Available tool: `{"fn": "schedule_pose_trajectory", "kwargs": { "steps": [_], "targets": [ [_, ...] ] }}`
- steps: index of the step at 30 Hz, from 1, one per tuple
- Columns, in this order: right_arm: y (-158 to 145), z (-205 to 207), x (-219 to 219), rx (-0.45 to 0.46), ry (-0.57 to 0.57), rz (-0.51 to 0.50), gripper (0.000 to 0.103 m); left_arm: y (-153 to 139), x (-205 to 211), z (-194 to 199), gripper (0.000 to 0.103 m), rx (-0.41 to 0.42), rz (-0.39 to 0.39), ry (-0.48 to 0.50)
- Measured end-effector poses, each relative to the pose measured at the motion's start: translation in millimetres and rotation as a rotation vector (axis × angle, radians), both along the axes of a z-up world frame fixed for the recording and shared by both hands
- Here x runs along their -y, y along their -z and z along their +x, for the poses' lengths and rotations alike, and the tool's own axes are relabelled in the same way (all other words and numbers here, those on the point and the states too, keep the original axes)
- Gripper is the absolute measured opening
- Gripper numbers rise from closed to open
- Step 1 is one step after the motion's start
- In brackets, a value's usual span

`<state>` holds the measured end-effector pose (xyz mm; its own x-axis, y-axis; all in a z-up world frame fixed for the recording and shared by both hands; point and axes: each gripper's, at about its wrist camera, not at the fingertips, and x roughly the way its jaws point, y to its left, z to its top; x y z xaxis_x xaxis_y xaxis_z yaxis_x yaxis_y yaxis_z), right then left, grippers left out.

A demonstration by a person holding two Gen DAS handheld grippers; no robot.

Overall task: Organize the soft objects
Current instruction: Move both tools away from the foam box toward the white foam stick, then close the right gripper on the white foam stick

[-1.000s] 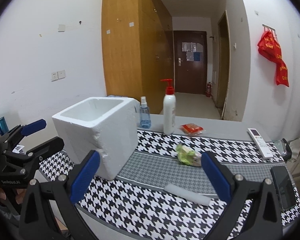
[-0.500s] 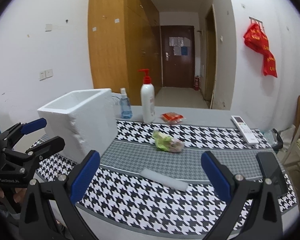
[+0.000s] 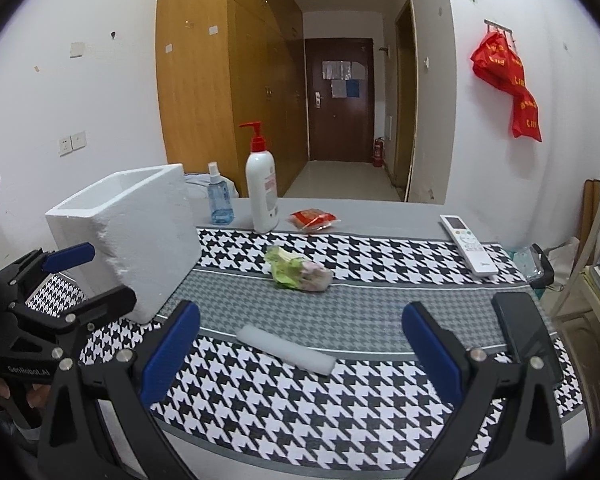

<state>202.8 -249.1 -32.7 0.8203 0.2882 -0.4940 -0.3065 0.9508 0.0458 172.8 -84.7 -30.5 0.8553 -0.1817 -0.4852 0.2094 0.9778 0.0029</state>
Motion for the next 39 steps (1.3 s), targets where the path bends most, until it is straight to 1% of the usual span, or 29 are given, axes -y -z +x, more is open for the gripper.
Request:
{"fn": "schedule_pose_trajectory", "kwargs": {
  "steps": [7,13,22,28,30,31,39],
  "targets": [
    [5.3,14.3,9.0,-0.020,0.000,-0.002,0.102,7.8,11.5,13.8,0.102,-0.033,0.008,0.013],
    [14.0,27.3,16.8,-0.047,-0.003,-0.006,0.102,13.3,18.0,27.3,0.102,-0.061,0.018,0.005],
    [27.3,40.5,24.4,-0.084,-0.012,-0.017,0.102,16.8,22.1,46.6,0.102,-0.069,0.019,-0.019],
    [35.7,48.8,23.0,-0.104,-0.038,-0.030,0.102,17.6,24.8,57.6,0.102,-0.062,0.016,-0.018],
    [39.8,51.9,21.0,-0.113,-0.046,-0.056,0.102,19.5,25.3,61.3,0.102,-0.066,0.021,-0.023],
    [42.6,53.6,19.3,-0.118,-0.054,-0.071,0.102,20.8,25.8,63.7,0.102,-0.068,0.025,-0.023],
    [55.2,64.3,9.4,-0.163,-0.140,-0.101,0.102,28.4,31.8,77.2,0.102,-0.100,0.035,-0.023]
  ]
}}
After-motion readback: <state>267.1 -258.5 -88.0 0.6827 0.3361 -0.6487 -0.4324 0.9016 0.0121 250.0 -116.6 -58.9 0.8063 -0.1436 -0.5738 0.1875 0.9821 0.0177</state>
